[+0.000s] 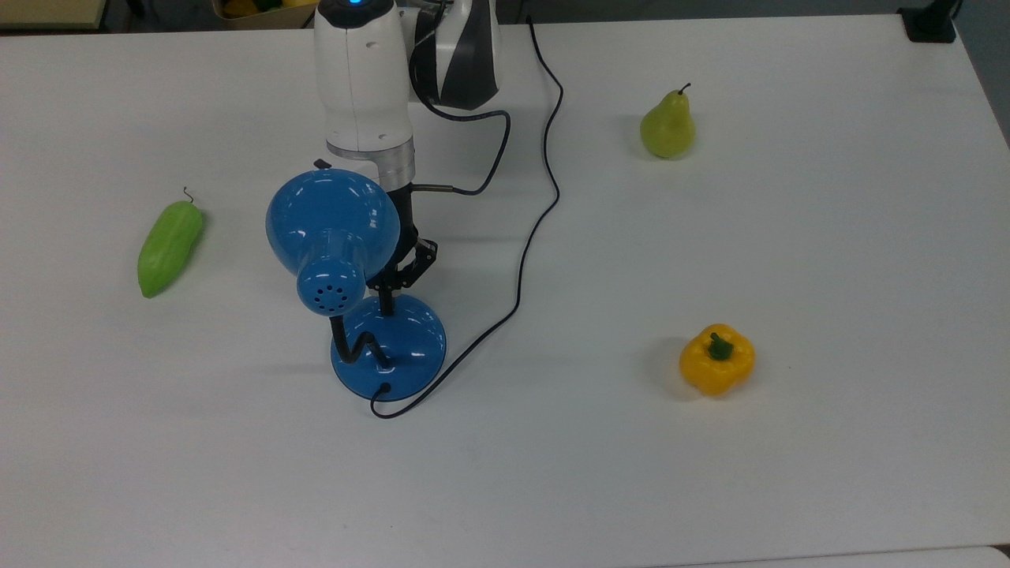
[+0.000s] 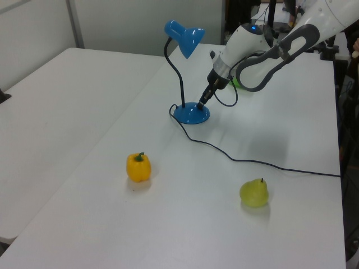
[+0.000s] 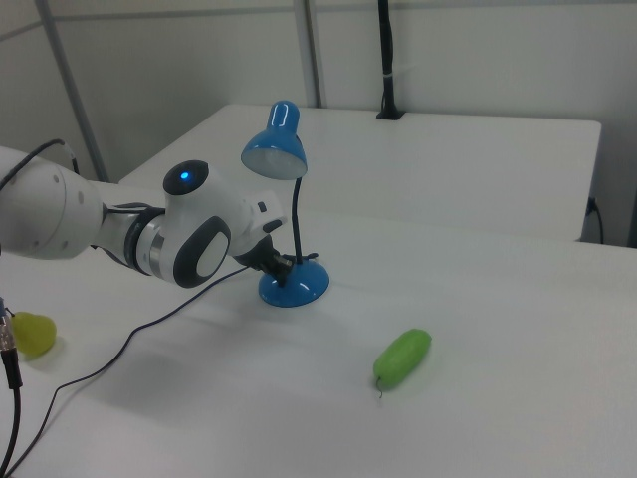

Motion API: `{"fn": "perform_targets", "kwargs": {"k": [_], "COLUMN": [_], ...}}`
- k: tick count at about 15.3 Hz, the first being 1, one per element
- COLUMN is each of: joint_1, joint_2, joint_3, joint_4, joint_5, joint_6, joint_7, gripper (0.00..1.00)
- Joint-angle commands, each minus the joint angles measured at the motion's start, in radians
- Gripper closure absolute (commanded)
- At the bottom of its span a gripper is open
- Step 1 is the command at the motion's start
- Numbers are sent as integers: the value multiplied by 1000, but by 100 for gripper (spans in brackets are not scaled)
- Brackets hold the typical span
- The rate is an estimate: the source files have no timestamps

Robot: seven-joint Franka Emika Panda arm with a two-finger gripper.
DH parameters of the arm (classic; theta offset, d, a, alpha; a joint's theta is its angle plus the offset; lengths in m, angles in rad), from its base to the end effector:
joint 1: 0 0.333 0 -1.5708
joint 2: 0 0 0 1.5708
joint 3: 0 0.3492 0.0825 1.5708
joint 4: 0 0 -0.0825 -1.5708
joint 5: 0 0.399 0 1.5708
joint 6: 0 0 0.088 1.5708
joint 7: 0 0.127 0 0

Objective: Turn on desk lamp
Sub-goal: 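Lower the gripper onto the switch on the lamp base and press it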

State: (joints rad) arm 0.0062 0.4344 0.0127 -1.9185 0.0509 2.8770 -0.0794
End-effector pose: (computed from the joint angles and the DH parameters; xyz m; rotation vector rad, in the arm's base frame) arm 0.7026 0.0099 0.3264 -3.0189 -0.0757 -0.8108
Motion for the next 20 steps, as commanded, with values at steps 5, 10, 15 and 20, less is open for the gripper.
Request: {"fn": "perform_targets", "kwargs": {"k": [5,10,15,20], "joint_1": [9,9,9,18], "joint_2": [32,40,1,-115], "joint_3": [-2,-2,-2,-2], "joint_4": [3,-1,-19,-102], "joint_5": [-31,-34,-34,-34], "joint_6": [47,47,30,-60], "joint_7": [-16,-20,-20,-20], "gripper": [100,100,100,100]}}
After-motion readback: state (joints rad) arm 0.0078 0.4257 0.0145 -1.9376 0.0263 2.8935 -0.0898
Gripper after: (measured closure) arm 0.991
